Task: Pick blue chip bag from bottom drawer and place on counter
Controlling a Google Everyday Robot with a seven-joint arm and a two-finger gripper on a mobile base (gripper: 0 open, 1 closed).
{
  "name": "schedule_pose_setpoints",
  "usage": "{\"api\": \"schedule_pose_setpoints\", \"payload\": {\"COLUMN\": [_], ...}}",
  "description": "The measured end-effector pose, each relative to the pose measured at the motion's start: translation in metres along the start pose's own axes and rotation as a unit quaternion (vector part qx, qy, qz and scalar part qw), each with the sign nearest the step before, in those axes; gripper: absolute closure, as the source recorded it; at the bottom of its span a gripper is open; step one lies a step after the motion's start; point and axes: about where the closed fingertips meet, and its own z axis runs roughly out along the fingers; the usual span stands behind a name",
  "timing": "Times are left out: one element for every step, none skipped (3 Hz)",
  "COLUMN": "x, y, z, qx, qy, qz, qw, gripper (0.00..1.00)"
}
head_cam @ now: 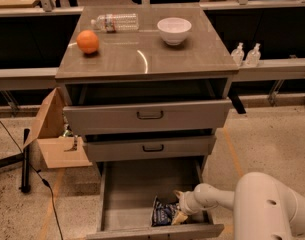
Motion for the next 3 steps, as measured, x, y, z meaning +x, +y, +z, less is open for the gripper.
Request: {"api": "schedule_pose_setpoints", "payload": {"x": [-0.008,-0.011,-0.021], "y": [-0.002,-0.010,-0.023], "z": [0.002,-0.001,-0.013], "qx": [-0.004,0.008,0.023], "qy": [-0.005,-0.012,-0.032], "qz": [-0.010,-0.002,-0.002], "qw": [0.9999,0.9999,0.9992], "gripper": [0.56,0.78,0.99]}}
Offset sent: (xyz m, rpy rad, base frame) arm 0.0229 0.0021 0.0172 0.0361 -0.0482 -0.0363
